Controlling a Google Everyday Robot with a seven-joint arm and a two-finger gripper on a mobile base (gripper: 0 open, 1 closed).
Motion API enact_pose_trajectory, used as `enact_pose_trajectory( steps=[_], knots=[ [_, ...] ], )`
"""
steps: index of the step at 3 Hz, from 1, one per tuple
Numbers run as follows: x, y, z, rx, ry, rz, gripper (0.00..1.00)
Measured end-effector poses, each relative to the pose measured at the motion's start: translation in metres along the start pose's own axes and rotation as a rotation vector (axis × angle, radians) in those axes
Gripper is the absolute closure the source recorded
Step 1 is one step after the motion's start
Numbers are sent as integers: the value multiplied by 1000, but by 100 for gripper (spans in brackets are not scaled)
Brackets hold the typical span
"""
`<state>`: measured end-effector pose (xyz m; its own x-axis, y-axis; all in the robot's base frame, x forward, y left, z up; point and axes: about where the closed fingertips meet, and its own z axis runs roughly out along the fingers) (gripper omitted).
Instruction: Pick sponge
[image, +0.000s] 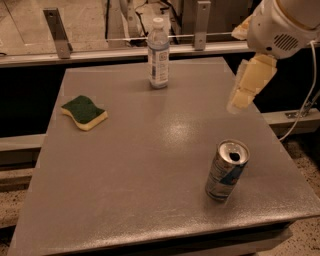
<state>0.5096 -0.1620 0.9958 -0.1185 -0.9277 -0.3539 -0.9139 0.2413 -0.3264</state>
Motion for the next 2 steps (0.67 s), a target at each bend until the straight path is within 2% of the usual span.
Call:
enact_pose_trajectory(
  steps=[1, 2],
  knots=[
    [-55, -8, 19, -12, -130, 13, 0],
    [-110, 6, 35, -53, -285, 68, 0]
  ],
)
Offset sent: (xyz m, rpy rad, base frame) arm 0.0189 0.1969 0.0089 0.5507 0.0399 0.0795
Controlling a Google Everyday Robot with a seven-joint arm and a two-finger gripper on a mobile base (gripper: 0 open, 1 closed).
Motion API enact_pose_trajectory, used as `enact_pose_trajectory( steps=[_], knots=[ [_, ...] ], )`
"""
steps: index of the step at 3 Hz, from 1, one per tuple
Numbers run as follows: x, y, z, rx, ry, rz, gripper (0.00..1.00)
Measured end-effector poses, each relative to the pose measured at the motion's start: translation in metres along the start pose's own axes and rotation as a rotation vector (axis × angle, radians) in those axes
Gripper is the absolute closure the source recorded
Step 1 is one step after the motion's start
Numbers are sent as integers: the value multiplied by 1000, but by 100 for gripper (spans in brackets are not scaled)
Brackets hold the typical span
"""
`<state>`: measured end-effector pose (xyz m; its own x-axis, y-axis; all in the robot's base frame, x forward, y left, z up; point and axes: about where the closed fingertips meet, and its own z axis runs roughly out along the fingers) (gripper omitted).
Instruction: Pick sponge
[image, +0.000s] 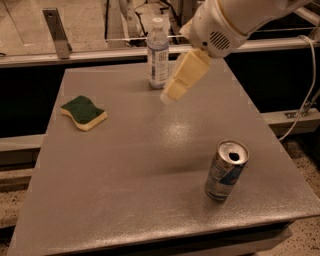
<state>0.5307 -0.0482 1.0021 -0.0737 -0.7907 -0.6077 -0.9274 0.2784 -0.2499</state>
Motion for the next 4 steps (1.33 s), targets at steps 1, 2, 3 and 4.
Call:
enact_pose_trajectory(
  steps=[1, 2, 3, 4],
  knots=[
    [-49, 36, 17, -66, -174, 34, 0],
    [-70, 48, 15, -100, -234, 50, 0],
    [-69, 47, 15, -97, -230, 49, 0],
    [-74, 57, 37, -95, -238, 51, 0]
  ],
)
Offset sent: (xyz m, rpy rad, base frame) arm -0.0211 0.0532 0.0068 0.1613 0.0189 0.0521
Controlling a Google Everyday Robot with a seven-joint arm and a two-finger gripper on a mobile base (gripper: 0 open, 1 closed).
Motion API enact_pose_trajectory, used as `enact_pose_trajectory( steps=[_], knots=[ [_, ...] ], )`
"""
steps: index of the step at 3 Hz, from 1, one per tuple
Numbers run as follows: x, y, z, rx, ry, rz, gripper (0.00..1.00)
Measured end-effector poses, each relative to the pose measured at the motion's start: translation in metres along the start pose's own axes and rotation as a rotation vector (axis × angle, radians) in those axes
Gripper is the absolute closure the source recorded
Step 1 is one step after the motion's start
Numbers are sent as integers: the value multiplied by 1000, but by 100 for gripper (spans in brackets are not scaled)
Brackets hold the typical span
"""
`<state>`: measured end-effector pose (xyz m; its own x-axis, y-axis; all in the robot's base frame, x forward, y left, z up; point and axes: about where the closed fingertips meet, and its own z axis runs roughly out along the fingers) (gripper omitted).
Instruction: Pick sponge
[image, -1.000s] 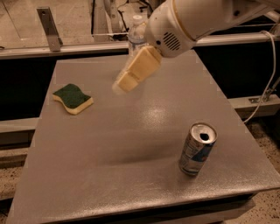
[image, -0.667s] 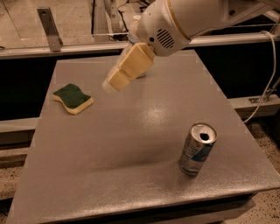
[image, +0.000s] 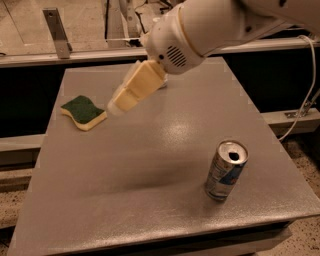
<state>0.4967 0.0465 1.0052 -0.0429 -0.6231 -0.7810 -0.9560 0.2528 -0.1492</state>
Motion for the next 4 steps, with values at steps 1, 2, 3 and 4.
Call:
enact_pose_trajectory(
  steps=[1, 2, 3, 4],
  knots=[
    [-1, 12, 65, -29, -20, 4, 0],
    [-3, 19, 126, -68, -38, 14, 0],
    [2, 18, 175, -85, -35, 39, 0],
    [15, 6, 201, -73, -22, 66, 0]
  ],
)
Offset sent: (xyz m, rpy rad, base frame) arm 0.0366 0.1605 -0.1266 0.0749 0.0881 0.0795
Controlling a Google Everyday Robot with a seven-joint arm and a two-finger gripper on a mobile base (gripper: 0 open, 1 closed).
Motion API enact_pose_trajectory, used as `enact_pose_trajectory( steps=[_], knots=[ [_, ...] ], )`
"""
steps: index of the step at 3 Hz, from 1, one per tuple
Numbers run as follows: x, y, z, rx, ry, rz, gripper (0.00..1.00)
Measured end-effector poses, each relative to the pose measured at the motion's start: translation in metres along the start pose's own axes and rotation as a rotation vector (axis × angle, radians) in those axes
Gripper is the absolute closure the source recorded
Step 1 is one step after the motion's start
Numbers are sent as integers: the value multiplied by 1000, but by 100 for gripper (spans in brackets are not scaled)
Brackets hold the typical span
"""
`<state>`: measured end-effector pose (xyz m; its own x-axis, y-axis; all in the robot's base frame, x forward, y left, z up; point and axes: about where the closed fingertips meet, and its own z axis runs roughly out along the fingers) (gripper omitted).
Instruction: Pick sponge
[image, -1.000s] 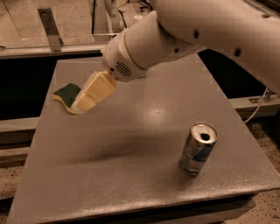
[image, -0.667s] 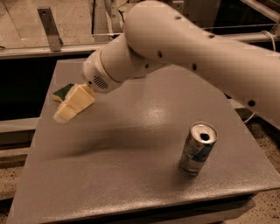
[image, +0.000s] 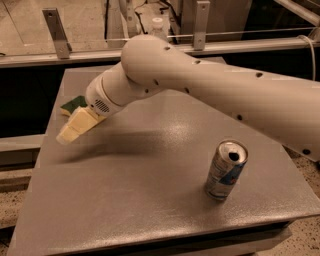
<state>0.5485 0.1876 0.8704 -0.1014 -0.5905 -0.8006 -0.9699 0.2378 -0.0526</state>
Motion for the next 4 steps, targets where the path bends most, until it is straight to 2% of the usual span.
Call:
enact_pose_trajectory(
  steps=[1, 2, 4],
  knots=[
    [14, -13, 17, 18, 17, 25, 0],
    [27, -19, 28, 39, 41, 43, 18],
    [32, -26, 31, 95, 35, 55, 64]
  ],
)
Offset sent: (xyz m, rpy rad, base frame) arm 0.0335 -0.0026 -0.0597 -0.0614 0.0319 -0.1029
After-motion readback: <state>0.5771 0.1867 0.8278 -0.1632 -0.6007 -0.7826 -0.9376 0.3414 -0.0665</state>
